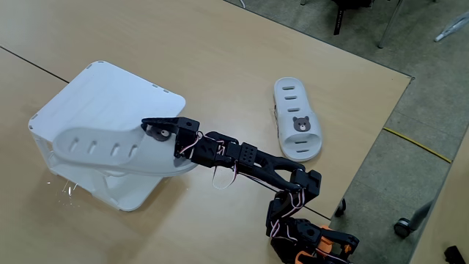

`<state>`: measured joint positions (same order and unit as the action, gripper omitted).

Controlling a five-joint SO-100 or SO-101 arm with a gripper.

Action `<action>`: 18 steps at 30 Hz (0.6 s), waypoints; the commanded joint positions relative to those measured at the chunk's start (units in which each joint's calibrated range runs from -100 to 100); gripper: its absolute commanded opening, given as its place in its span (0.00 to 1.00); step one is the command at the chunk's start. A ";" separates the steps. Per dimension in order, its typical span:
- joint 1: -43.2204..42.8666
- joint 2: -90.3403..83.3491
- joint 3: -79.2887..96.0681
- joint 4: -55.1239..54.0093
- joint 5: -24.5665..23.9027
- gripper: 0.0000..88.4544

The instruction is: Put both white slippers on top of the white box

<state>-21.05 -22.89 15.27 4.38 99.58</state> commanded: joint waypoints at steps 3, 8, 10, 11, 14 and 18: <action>2.63 3.16 -10.00 -0.24 0.42 0.01; 7.32 16.11 -22.54 -0.32 0.42 0.01; 7.73 22.09 -29.48 -0.24 0.42 0.01; 7.73 24.95 -33.18 -0.24 0.42 0.01; 7.64 34.29 -44.64 -0.15 0.42 0.01; 7.73 44.80 -56.64 -0.06 0.42 0.01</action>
<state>-13.93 17.53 -25.43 4.55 99.58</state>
